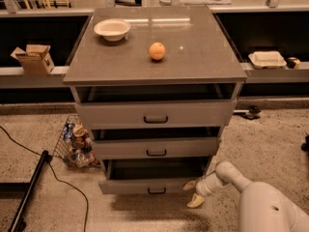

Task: Close bottom drawer

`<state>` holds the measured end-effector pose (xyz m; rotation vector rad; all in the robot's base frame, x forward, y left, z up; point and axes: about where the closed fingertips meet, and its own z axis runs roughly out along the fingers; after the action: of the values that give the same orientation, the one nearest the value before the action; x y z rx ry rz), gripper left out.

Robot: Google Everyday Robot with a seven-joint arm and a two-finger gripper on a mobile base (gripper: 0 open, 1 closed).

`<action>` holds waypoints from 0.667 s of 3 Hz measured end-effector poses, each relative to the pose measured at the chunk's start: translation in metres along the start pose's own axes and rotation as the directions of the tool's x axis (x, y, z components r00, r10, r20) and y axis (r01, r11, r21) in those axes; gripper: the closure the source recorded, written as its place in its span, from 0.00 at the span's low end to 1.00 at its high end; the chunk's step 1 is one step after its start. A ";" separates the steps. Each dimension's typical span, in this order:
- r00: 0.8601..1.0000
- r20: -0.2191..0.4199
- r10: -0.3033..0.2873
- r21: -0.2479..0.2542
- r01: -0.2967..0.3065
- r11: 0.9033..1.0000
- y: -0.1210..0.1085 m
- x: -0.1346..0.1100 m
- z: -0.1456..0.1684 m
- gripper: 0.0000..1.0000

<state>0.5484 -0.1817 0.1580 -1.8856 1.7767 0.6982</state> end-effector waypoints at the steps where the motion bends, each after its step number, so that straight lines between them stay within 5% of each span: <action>1: 1.000 0.002 0.006 0.008 -0.006 1.000 -0.007 0.004 -0.001 0.18; 2: 1.000 0.011 0.003 -0.003 -0.003 1.000 -0.023 0.009 -0.001 0.00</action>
Offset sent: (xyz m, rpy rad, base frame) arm 0.0261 -0.0137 -0.0035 0.0051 -0.0061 -0.0124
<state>0.5723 -0.1878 0.1527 -1.8781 1.7728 0.7110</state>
